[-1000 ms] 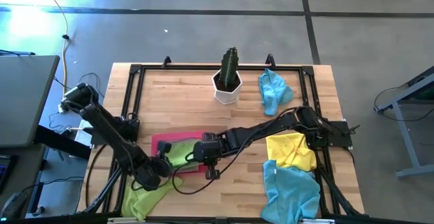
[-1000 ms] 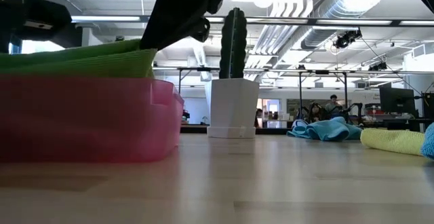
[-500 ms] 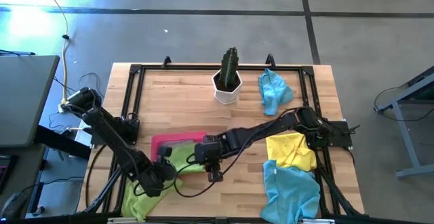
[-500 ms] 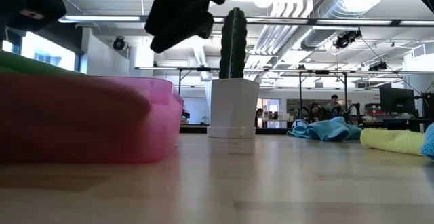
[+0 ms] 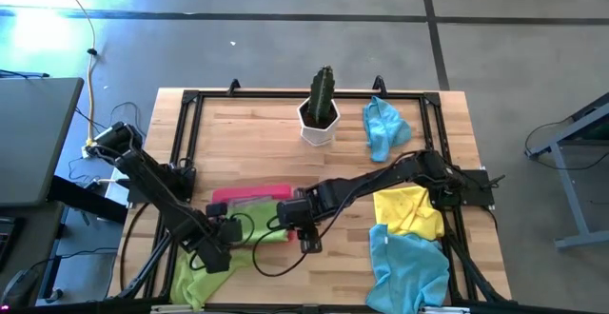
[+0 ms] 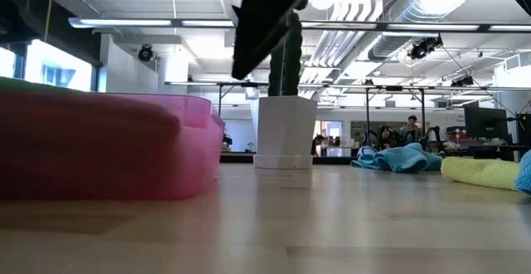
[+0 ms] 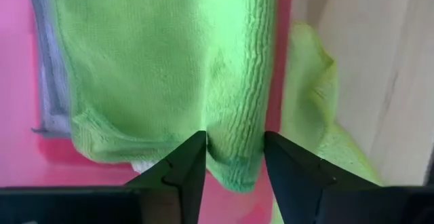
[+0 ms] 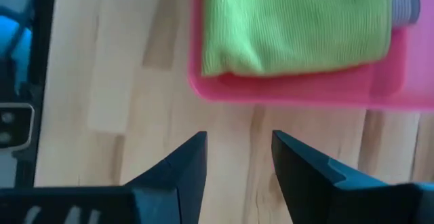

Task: Fold microfiber towels
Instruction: Put the folded green microfiber cloth into the transparent pink bin, then move the transparent pink bin to the top left of the table

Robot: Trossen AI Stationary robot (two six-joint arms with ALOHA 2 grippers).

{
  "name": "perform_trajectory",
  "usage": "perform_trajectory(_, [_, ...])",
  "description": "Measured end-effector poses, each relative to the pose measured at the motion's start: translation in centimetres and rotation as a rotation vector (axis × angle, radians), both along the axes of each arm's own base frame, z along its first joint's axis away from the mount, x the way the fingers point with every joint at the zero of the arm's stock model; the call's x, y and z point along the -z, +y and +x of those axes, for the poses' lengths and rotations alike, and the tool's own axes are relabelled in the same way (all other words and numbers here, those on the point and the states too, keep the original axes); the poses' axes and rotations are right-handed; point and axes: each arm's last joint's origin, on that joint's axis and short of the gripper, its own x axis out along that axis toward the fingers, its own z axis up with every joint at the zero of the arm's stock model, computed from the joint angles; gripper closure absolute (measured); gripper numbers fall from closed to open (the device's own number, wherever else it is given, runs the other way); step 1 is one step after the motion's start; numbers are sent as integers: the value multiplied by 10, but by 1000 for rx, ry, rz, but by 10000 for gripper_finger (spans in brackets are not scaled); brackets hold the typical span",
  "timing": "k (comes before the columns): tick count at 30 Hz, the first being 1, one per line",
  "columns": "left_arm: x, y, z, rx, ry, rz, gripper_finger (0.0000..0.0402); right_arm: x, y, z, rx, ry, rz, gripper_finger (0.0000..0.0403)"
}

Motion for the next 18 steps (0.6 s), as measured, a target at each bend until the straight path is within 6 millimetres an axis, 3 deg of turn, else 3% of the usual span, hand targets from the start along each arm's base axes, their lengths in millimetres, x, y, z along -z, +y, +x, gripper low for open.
perform_trajectory(10, [-21,-3,3,-77,1,-9,260,5,-7,-19,8,198,-89,245])
perform_trajectory(15, [-28,-7,1,-167,26,-55,264,-3,3,-36,-21,245,-200,245])
perform_trajectory(18, [-28,-21,-6,-137,27,-117,268,-4,16,-42,-83,197,-264,245])
